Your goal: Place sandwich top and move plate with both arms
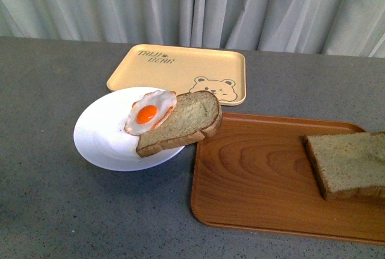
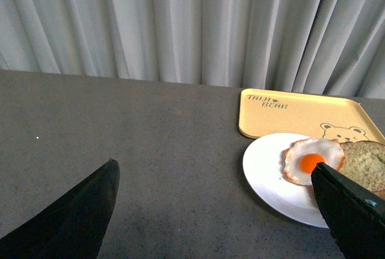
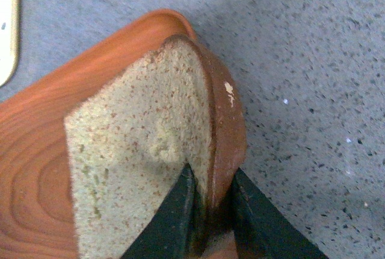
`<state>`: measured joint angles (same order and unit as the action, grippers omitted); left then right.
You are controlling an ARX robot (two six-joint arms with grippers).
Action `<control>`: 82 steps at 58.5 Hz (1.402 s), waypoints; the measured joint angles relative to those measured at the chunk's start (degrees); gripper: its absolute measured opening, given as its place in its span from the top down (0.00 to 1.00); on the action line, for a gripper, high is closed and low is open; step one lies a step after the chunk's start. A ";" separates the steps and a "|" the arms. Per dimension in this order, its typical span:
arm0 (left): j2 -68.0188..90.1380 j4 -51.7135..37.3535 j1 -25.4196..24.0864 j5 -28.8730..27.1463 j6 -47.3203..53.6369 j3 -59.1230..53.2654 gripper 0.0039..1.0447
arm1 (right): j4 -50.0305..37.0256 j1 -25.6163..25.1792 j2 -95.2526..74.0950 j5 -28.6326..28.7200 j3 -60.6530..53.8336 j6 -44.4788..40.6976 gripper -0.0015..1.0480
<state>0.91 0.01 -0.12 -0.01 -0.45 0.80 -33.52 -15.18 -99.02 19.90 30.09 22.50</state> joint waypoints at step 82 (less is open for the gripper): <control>0.00 0.00 0.00 0.00 0.00 0.00 0.08 | -0.17 43.95 -14.62 -17.35 29.44 15.23 0.45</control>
<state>0.91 0.01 -0.12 -0.01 -0.45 0.80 -33.69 28.77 -113.65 2.55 59.53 37.74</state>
